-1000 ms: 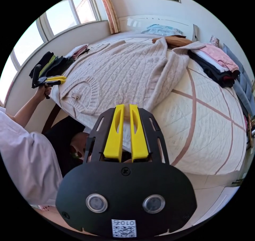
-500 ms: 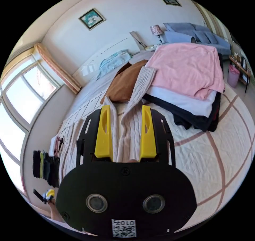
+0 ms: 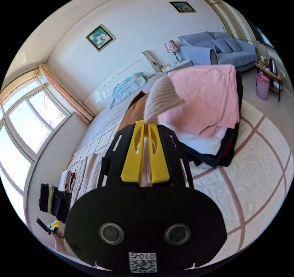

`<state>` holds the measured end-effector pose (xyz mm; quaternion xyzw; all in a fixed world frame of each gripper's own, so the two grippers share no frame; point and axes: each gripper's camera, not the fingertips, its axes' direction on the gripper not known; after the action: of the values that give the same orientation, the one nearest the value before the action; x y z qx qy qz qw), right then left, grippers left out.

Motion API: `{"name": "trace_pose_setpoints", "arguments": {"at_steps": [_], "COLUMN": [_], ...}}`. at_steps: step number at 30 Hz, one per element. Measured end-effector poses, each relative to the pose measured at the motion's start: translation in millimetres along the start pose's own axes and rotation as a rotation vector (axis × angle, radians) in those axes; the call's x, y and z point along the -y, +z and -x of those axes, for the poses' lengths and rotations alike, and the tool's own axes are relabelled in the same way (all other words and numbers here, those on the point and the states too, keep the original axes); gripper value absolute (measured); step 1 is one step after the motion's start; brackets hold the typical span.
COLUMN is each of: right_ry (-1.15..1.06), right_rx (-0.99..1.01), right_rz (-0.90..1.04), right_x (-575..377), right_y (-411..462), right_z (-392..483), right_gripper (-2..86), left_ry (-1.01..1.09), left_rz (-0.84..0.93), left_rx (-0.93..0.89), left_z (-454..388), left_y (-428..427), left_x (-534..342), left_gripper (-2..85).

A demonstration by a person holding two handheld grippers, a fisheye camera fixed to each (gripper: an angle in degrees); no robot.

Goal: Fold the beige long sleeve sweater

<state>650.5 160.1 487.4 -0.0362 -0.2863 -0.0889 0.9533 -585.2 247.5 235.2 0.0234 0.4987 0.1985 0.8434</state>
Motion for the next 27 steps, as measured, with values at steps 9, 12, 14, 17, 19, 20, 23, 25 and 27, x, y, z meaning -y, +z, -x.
{"name": "trace_pose_setpoints", "arguments": {"at_steps": [9,12,14,17,19,20,23,25,27], "right_ry": [-0.445,-0.654,-0.892,-1.092,-1.200,-1.246,-1.201,-1.087,-0.941], "right_rx": [-0.169,0.005,0.246,0.348,0.313,0.287,0.301,0.324,0.356], "right_rz": [-0.194,-0.168,-0.047,0.135,0.320,0.452,0.646,0.695,0.708], "right_x": [-8,-11,-36,-107,-175,-224,-320,-344,-351], "right_y": [-246,-275,-263,-190,-119,-73,-12,-6,-13], "right_z": [151,230,301,389,430,446,440,418,388], "right_gripper": [4.0,4.1,4.3,5.1,6.8,7.9,9.8,10.3,10.5], "left_ry": [0.090,0.100,0.085,0.022,-0.080,-0.111,-0.255,-0.319,-0.335], "left_rz": [-0.146,-0.132,-0.131,-0.148,-0.129,-0.118,-0.045,-0.026,-0.011], "left_rx": [-0.275,-0.258,-0.243,-0.218,-0.236,-0.247,-0.319,-0.304,-0.275], "left_z": [-26,-28,-23,-2,25,33,69,81,83], "left_y": [20,17,11,5,17,22,46,47,46], "left_x": [32,32,32,29,19,15,-2,-13,-16], "left_gripper": [8.0,8.8,9.4,10.5,11.6,12.0,13.5,14.3,14.7]}}
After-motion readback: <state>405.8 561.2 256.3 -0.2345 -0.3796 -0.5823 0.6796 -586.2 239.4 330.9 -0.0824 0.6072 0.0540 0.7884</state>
